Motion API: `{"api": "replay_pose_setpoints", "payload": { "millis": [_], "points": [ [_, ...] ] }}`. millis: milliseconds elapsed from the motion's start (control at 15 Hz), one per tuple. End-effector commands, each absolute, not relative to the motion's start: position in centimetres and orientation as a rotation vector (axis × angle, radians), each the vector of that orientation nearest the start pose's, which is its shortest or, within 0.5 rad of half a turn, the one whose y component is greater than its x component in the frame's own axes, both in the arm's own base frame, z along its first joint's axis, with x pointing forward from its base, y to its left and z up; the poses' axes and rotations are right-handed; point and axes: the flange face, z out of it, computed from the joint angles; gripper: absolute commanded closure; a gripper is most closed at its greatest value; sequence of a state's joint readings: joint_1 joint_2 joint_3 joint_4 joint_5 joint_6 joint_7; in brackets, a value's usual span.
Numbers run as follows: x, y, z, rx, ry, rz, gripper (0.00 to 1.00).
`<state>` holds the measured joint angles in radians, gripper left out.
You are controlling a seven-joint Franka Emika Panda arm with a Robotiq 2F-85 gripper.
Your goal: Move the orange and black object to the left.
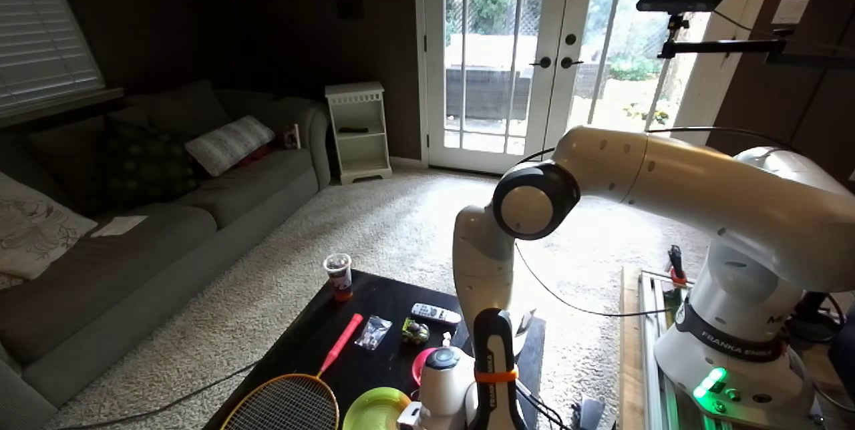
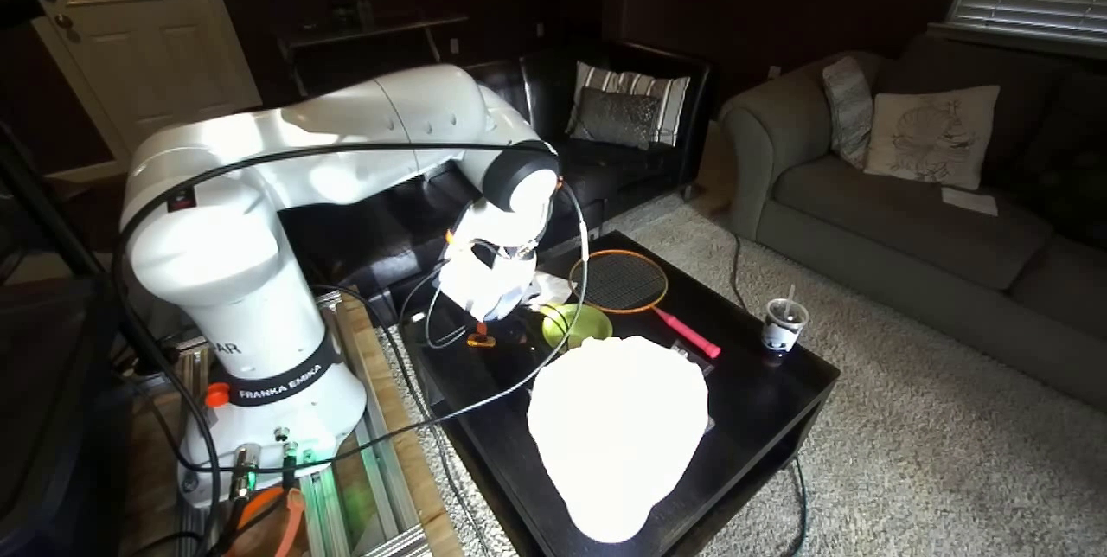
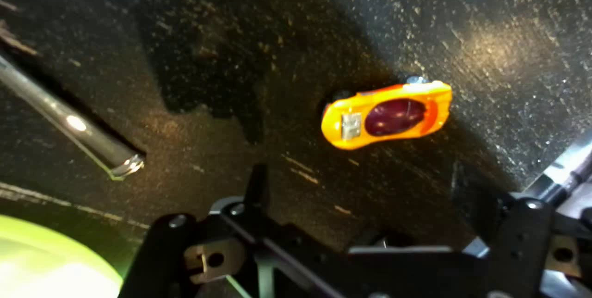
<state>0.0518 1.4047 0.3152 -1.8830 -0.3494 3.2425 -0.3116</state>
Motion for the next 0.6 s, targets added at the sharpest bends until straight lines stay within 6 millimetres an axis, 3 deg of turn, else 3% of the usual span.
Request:
{"api": "replay_pose_setpoints", "payload": {
  "millis": [0, 267, 533],
  "points": [
    [40.5, 23.1, -9.9, -2.652, -1.036, -0.144, 0.00],
    [38.7, 23.0, -4.2, -2.702, -1.006, -0.168, 0.00],
    [35.6, 24.1, -0.6, -2.744, -0.946, -0.096, 0.00]
  ]
}}
